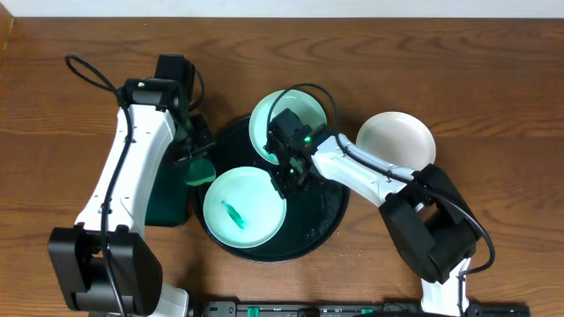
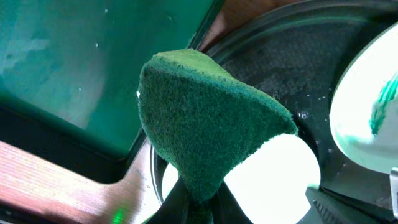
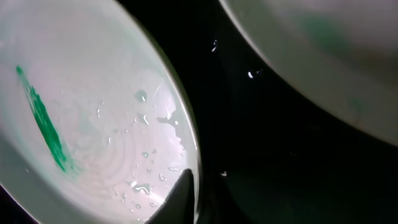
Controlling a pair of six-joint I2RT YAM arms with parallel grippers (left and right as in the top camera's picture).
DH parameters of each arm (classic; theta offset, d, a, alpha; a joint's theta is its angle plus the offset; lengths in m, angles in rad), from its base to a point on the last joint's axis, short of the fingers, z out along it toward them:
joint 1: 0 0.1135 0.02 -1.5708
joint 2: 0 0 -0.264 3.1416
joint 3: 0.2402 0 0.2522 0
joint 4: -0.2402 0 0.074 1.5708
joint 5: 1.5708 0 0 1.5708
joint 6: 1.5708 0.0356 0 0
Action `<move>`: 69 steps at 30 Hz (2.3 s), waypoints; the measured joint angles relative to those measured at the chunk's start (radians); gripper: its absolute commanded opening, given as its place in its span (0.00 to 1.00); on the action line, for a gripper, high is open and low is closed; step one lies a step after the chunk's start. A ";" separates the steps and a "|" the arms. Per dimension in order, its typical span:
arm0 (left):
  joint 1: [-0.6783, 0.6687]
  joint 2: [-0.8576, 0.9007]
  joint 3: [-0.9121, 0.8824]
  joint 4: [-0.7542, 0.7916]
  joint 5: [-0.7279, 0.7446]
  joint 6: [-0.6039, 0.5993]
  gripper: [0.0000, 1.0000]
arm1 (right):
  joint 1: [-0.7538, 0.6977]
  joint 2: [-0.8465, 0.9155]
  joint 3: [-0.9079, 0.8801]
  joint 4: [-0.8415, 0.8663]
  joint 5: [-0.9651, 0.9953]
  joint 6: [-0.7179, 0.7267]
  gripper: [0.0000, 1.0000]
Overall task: Clean dirty plates on tray and stack at the side
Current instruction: 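Scrub the held plate with the sponge in left gripper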
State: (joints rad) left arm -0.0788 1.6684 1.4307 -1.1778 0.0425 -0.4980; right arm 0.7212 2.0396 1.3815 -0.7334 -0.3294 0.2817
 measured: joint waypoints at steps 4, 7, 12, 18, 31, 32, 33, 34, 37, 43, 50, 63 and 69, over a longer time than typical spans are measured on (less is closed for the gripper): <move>0.000 0.000 0.000 0.021 0.000 -0.011 0.07 | 0.000 0.013 0.021 0.033 -0.004 -0.002 0.13; 0.000 0.000 0.000 0.034 0.000 -0.022 0.07 | 0.005 0.015 0.027 0.051 -0.004 -0.002 0.13; 0.000 0.000 0.000 0.048 0.000 -0.023 0.07 | 0.017 0.024 0.027 0.055 0.027 0.026 0.14; 0.000 0.000 0.000 0.060 0.000 -0.023 0.07 | 0.017 0.044 0.029 0.056 0.030 0.054 0.01; -0.105 0.002 -0.200 0.133 0.005 -0.130 0.07 | 0.011 0.048 0.108 -0.097 0.143 0.227 0.01; -0.119 0.003 -0.233 0.157 0.008 -0.141 0.07 | 0.005 0.048 0.108 -0.095 0.131 0.226 0.01; -0.142 0.003 -0.285 0.204 0.017 -0.156 0.07 | -0.003 0.049 0.108 -0.095 0.118 0.225 0.01; -0.169 0.005 -0.332 0.252 0.036 -0.164 0.07 | -0.013 0.049 0.108 -0.092 0.094 0.213 0.01; -0.249 0.005 -0.446 0.399 0.066 -0.182 0.07 | -0.029 0.075 0.107 -0.075 0.029 0.169 0.01; -0.262 -0.034 -0.552 0.569 0.108 -0.027 0.07 | -0.034 0.087 0.107 -0.072 0.003 0.146 0.01; -0.278 -0.028 -0.505 0.421 -0.048 -0.122 0.07 | -0.034 0.087 0.107 -0.073 0.003 0.143 0.01; -0.269 0.089 -0.399 0.412 -0.048 -0.035 0.07 | -0.034 0.088 0.107 -0.073 -0.002 0.143 0.01; -0.278 0.097 -0.397 0.483 0.257 0.289 0.07 | -0.034 0.088 0.107 -0.073 -0.001 0.143 0.01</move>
State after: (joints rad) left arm -0.3569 1.7649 1.0340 -0.6945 0.2993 -0.2092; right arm 0.6872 2.1273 1.4883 -0.8066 -0.3302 0.4244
